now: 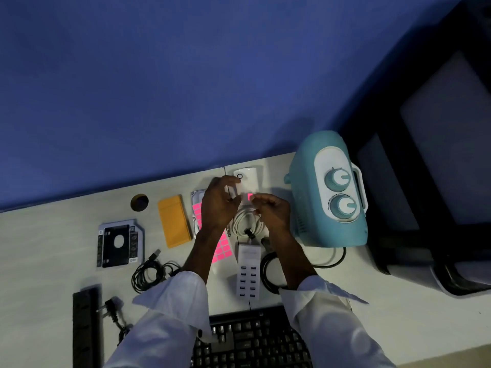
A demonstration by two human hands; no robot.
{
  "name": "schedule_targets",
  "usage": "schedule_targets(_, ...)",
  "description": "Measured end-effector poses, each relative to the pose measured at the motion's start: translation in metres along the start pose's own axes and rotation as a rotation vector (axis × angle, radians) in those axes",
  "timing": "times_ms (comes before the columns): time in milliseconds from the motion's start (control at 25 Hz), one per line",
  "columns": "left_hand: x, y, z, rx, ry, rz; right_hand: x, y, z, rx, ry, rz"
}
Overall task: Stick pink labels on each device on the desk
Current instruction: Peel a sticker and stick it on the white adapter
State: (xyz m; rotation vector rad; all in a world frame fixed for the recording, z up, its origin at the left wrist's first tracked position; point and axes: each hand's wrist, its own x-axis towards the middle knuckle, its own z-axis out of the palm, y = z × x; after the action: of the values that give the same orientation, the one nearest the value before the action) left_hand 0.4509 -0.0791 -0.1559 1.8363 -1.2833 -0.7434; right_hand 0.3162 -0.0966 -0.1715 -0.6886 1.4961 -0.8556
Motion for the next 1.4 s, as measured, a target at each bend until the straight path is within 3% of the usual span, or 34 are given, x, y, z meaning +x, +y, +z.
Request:
schedule_targets(120, 0.021, 0.001, 0.013, 0.12, 0.06, 0.071, 0.021, 0.0, 0.008, 0.018, 0.053, -0.015)
schedule_targets(280, 0.043, -0.005, 0.027, 0.181, -0.003, 0.076, 0.041, -0.004, 0.021, 0.019, 0.106, -0.03)
schedule_targets(800, 0.047, -0.019, 0.037, 0.14, -0.014, 0.074, 0.054, -0.011, 0.04, -0.112, 0.214, -0.092)
schedule_targets(1000, 0.047, -0.022, 0.037, 0.131, -0.011, 0.064, 0.062, -0.01, 0.035, -0.23, 0.265, 0.057)
schedule_targets(1160, 0.046, -0.022, 0.037, 0.164, -0.019, 0.075, 0.059, 0.0, 0.032, -0.2, 0.207, 0.189)
schedule_targets(1400, 0.031, -0.024, 0.025, 0.156, -0.03, 0.065, 0.04, 0.009, 0.019, -0.233, 0.224, 0.078)
